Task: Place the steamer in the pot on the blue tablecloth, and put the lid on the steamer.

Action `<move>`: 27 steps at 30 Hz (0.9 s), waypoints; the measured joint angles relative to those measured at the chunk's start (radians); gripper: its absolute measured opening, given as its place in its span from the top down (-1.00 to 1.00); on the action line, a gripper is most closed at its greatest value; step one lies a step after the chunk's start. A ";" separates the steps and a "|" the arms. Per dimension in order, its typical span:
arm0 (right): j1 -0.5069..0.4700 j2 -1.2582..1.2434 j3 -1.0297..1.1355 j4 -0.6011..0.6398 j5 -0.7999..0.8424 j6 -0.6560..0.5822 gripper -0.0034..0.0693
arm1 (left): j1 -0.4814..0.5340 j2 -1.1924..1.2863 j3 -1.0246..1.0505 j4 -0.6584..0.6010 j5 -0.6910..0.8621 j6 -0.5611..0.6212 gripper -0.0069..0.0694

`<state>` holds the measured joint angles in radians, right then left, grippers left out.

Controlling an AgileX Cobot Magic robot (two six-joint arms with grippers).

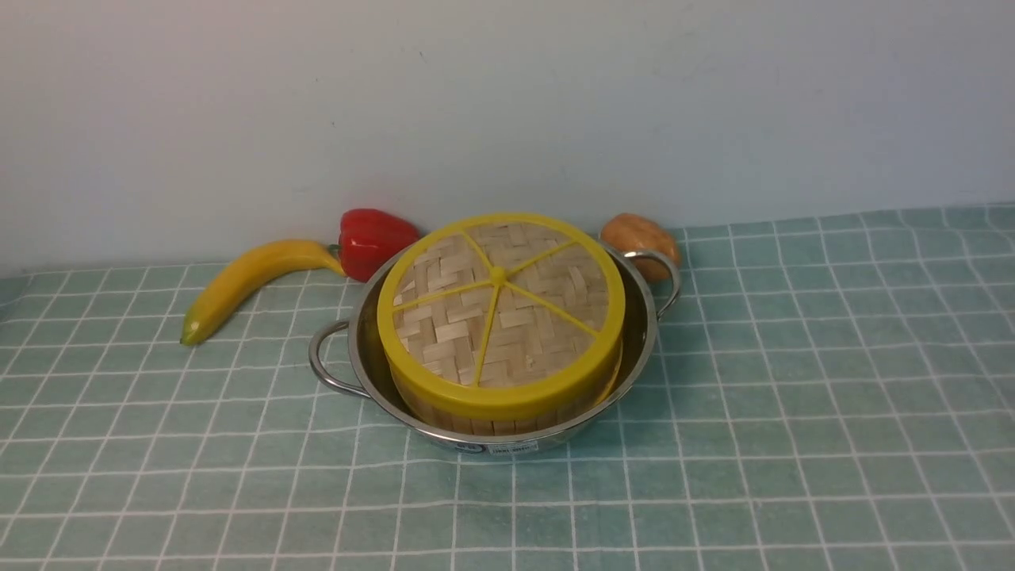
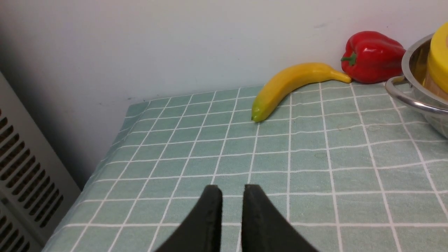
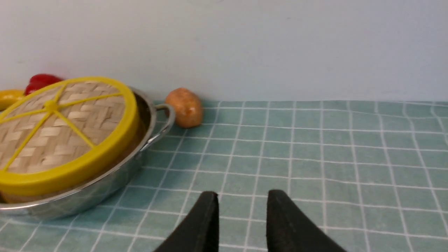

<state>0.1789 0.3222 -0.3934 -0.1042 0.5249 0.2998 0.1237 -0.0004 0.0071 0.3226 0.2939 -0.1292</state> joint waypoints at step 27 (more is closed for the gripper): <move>-0.182 -0.318 0.401 -0.001 -0.159 0.006 0.25 | 0.000 0.000 0.000 0.003 0.000 -0.001 0.43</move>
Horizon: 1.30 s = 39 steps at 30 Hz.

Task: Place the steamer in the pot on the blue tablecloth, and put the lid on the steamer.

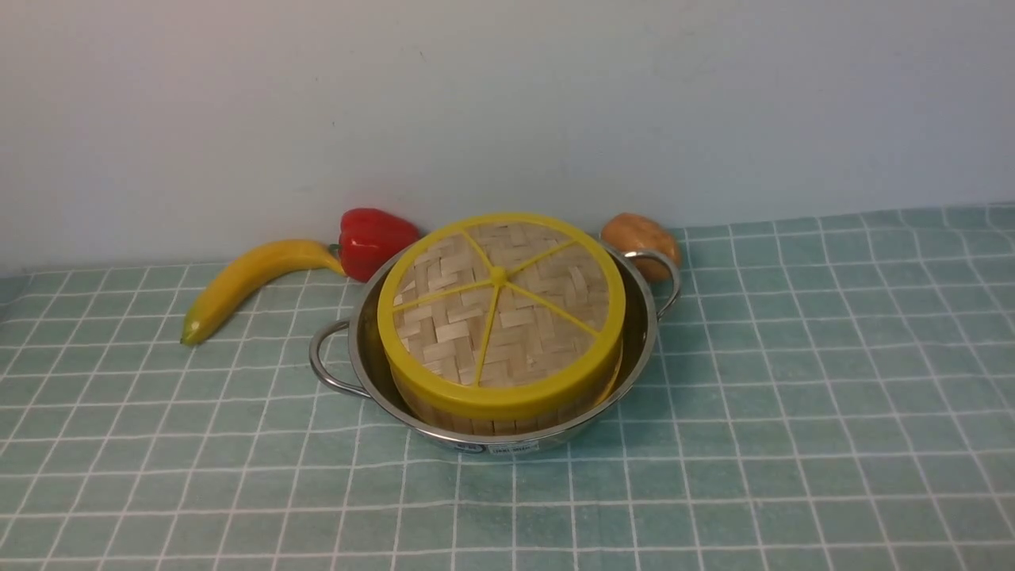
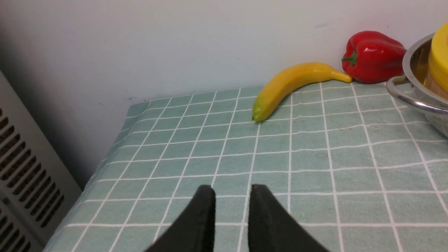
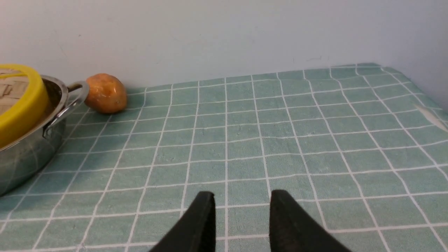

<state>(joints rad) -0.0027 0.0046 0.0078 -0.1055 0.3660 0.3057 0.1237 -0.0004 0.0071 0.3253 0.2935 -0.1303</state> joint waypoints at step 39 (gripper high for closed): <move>0.000 0.000 0.000 0.000 -0.001 0.000 0.24 | 0.000 0.000 0.000 0.000 0.000 -0.002 0.28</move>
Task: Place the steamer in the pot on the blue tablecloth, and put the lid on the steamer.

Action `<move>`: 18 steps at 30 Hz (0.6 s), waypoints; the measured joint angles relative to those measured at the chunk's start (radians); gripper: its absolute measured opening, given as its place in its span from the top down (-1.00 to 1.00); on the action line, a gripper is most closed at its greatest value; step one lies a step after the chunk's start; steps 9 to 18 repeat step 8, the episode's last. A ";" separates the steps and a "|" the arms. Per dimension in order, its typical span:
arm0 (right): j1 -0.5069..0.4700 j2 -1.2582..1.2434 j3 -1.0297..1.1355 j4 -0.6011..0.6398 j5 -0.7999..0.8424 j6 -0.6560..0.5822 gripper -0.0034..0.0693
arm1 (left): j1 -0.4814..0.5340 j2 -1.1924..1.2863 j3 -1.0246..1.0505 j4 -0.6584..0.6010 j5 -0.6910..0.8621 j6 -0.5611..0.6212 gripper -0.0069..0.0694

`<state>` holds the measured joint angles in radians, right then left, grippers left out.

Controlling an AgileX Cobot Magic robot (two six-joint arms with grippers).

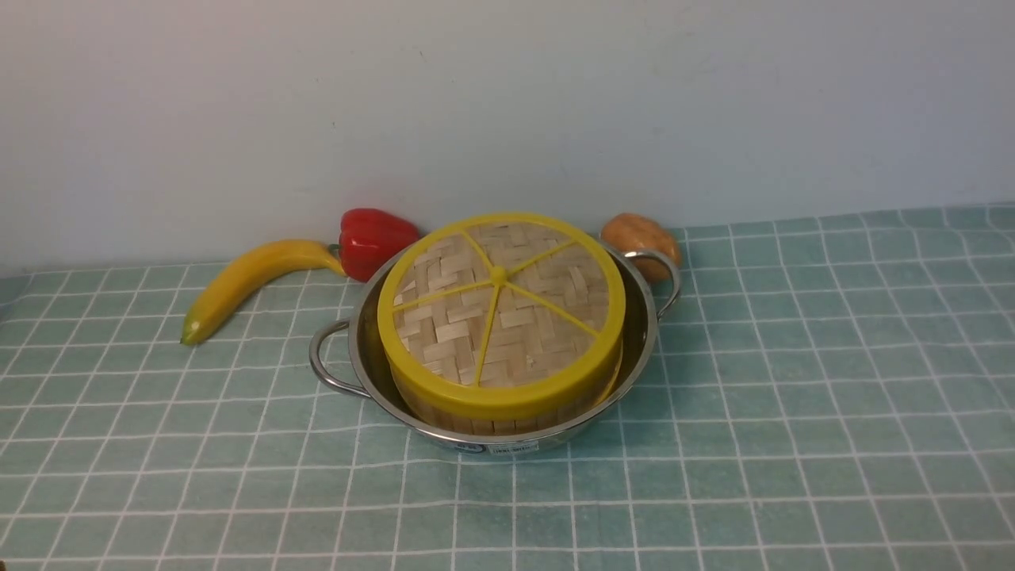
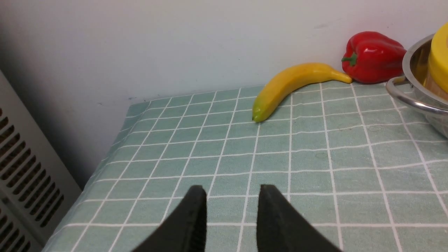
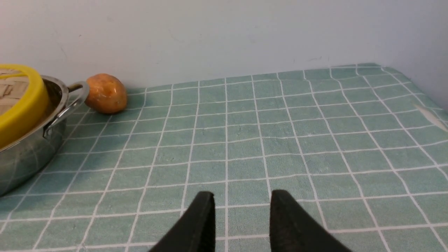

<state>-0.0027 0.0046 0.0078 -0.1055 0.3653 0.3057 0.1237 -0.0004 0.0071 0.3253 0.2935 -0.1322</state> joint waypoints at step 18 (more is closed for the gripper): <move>0.000 0.000 0.000 0.000 0.000 0.000 0.24 | 0.000 0.000 0.000 0.000 0.000 0.000 0.24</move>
